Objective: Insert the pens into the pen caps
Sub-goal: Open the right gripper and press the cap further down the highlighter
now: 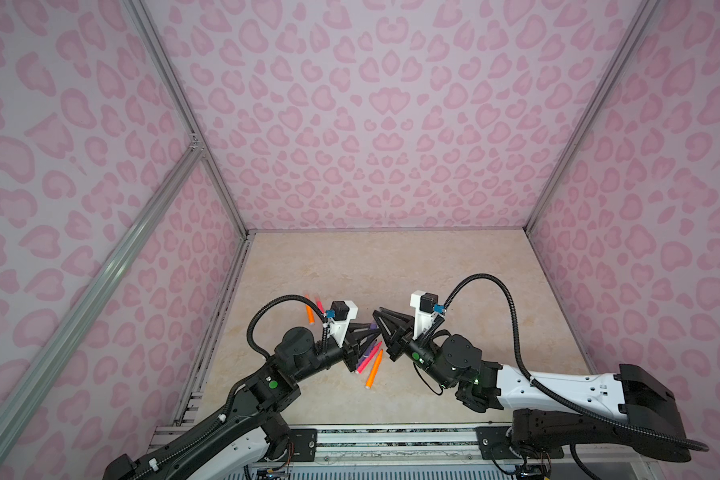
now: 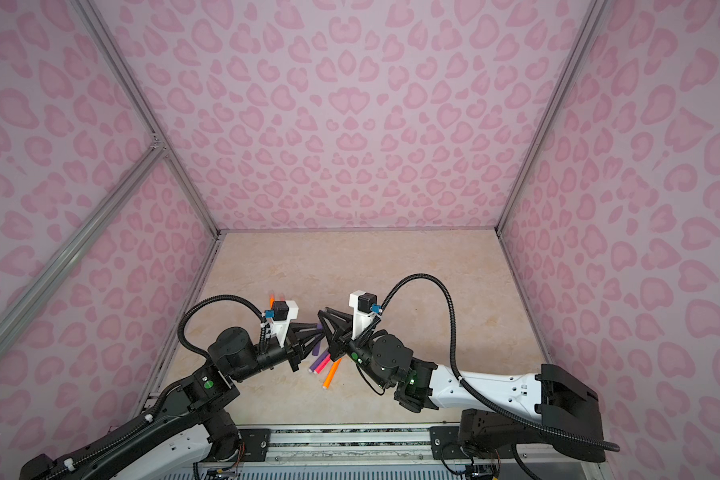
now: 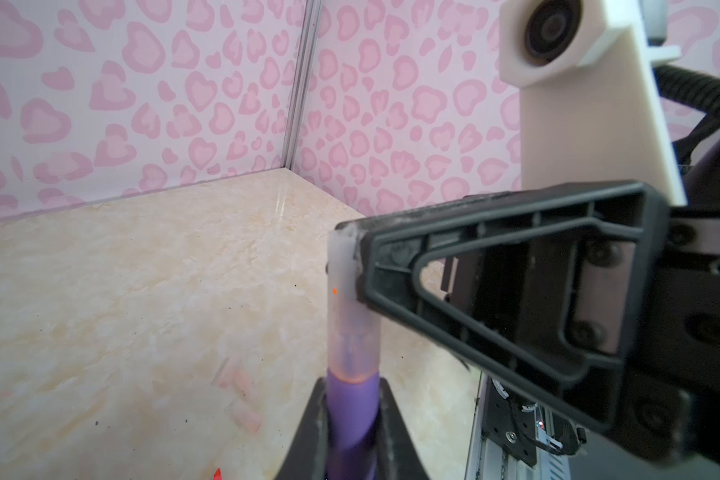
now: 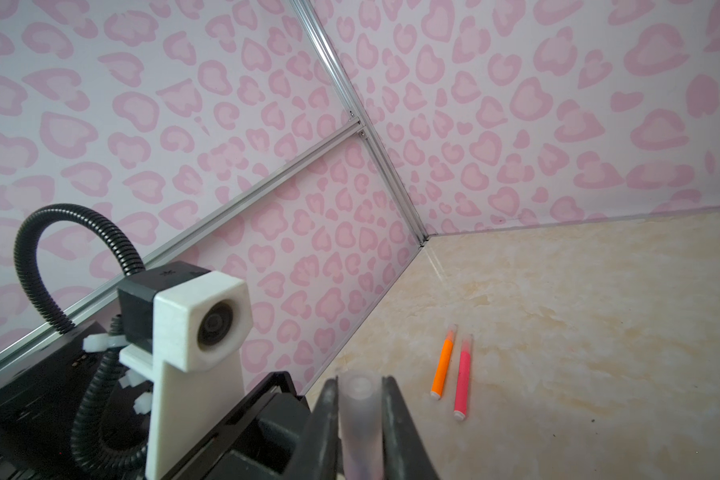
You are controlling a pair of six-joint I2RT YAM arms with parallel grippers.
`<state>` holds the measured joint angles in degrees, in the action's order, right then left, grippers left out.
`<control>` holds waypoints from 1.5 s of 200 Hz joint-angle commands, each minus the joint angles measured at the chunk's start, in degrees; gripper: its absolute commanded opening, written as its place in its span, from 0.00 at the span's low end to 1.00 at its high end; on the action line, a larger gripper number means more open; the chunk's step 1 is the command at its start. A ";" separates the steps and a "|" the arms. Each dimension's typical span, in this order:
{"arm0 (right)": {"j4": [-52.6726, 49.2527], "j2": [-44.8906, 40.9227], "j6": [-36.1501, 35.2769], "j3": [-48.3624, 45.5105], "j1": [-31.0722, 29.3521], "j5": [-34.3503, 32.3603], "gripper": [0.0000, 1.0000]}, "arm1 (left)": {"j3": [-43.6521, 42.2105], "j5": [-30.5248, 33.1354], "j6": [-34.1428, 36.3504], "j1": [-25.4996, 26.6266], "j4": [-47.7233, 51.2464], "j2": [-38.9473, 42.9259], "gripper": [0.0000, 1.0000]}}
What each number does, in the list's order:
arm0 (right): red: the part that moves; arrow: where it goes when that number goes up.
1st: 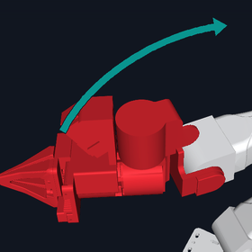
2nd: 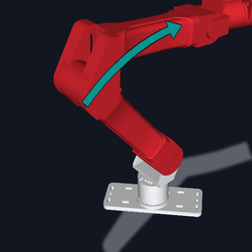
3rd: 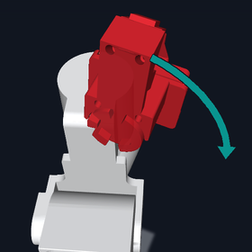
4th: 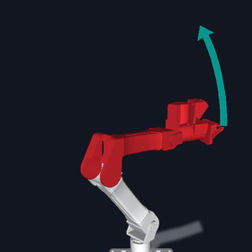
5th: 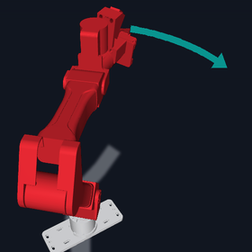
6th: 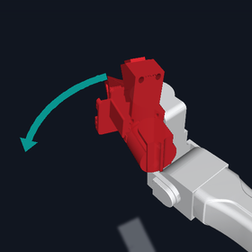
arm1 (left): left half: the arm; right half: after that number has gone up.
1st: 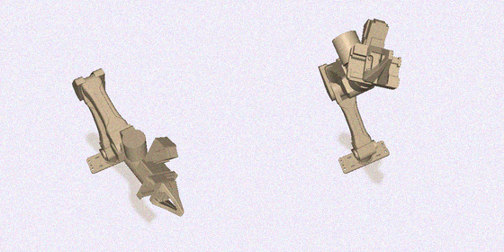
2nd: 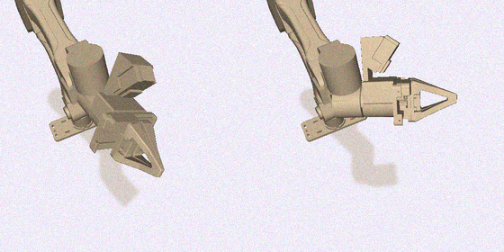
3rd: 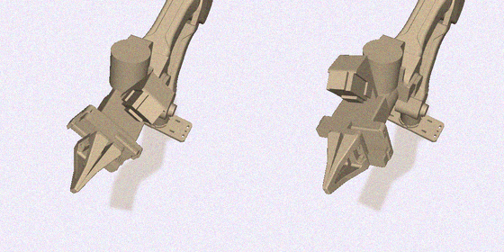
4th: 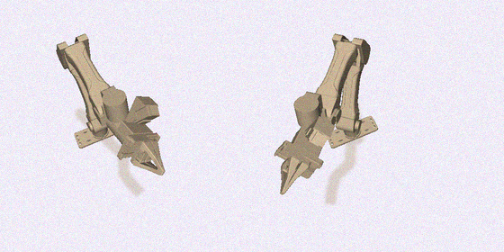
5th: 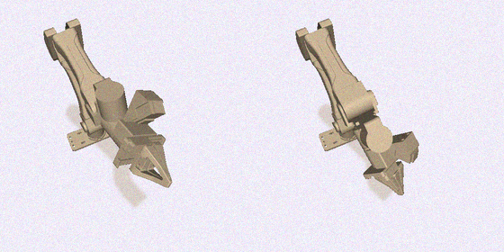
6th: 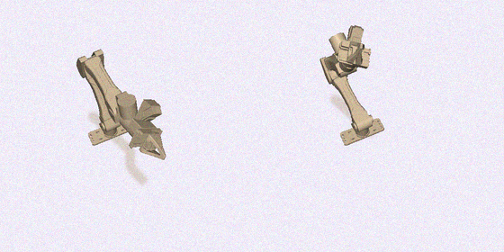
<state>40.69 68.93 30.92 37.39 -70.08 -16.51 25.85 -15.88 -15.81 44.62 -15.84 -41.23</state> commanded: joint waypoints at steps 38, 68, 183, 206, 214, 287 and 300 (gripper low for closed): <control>-8.42 -3.98 -1.95 1.92 -0.01 -3.69 0.64 | 0.71 3.51 1.62 -0.21 -4.56 -0.82 0.04; -15.64 -5.64 -2.01 5.82 1.20 -4.94 0.71 | 1.44 5.14 2.51 -0.15 -3.46 -2.44 0.04; -41.45 8.67 5.35 27.84 2.14 -10.56 0.57 | 2.38 12.82 4.56 0.13 -0.16 -3.02 0.04; -41.25 10.80 5.76 29.35 2.13 -9.93 0.55 | 2.63 13.38 4.74 0.15 0.43 -2.98 0.04; -40.92 11.20 5.74 29.58 2.14 -9.61 0.54 | 2.56 13.73 4.74 0.14 0.54 -2.87 0.04; -41.19 13.40 5.94 31.48 2.24 -8.35 0.38 | 2.88 13.97 4.56 0.19 0.74 -3.11 0.04; -41.34 13.59 5.98 31.78 2.36 -8.36 0.37 | 2.82 13.77 4.53 0.13 0.72 -3.32 0.04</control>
<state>-0.43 81.91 36.47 68.58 -67.88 -25.19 28.12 -2.48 -11.79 44.80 -14.15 -44.36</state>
